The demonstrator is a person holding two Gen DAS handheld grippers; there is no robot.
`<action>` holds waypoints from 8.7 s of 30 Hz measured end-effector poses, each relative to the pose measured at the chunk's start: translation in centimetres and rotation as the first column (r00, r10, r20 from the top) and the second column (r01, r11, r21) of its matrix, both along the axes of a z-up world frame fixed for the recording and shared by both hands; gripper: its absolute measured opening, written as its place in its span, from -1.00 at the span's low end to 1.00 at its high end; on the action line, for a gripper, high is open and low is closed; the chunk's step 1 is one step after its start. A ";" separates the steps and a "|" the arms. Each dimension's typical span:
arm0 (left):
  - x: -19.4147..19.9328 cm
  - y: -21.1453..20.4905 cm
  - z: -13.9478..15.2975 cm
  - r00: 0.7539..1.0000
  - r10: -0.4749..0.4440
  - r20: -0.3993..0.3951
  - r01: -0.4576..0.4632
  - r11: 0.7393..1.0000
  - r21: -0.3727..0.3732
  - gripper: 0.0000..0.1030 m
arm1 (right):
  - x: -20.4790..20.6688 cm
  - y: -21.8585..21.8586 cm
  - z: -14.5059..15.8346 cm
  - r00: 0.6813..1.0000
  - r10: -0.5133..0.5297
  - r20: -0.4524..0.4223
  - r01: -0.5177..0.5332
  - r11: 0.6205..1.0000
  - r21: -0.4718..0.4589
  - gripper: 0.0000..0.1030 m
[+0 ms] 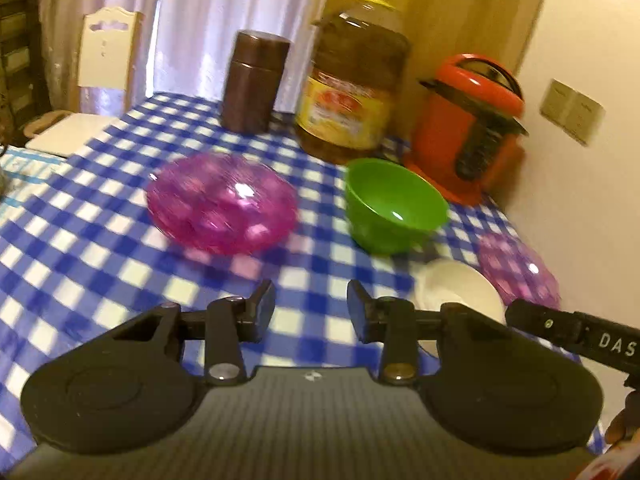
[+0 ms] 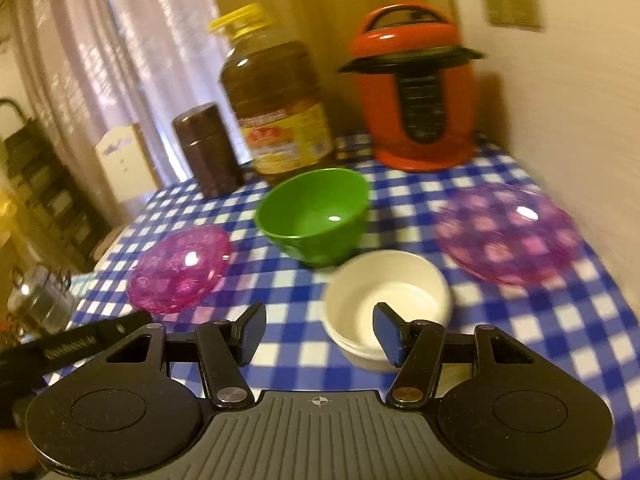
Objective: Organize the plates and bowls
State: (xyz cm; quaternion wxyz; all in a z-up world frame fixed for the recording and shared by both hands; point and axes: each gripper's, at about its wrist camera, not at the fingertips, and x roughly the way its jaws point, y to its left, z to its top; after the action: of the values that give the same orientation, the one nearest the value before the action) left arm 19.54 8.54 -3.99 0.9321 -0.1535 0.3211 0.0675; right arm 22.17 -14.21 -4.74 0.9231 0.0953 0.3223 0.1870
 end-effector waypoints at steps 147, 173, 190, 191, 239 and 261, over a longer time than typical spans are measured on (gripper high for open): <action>1.4 -11.0 4.1 0.944 -0.326 -0.053 0.326 0.945 -0.012 -0.82 | -4.6 -13.6 1.9 0.946 -0.293 -0.142 0.310 0.944 0.118 -0.74; -8.9 -2.5 4.5 0.992 -0.125 -0.029 0.124 0.992 -0.025 -0.82 | -9.3 -4.9 2.8 0.991 -0.086 -0.102 0.095 0.991 0.089 -0.74; -9.6 -0.4 4.7 0.997 -0.076 -0.027 0.075 0.997 -0.011 -0.82 | -9.1 -2.1 2.5 0.995 -0.033 -0.099 0.040 0.997 0.073 -0.74; -9.6 -0.2 4.8 0.997 -0.072 -0.027 0.072 0.997 -0.010 -0.82 | -9.1 -2.0 2.5 0.995 -0.030 -0.098 0.037 0.997 0.073 -0.74; 7.3 13.5 -0.4 0.976 0.215 -0.043 -0.214 0.976 0.029 -0.82 | 12.6 14.8 -2.3 0.977 0.207 -0.046 -0.207 0.978 0.019 -0.74; 10.4 15.1 -3.6 0.958 0.257 -0.126 -0.246 0.965 0.093 -0.78 | 15.6 20.0 -5.1 0.951 0.308 0.002 -0.303 0.936 -0.178 -0.72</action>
State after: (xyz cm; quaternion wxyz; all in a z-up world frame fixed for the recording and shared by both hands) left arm 29.91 23.60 -7.60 0.8969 -0.1523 0.3594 0.2080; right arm 37.78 5.82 -9.88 0.8923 -0.0406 0.3345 0.3004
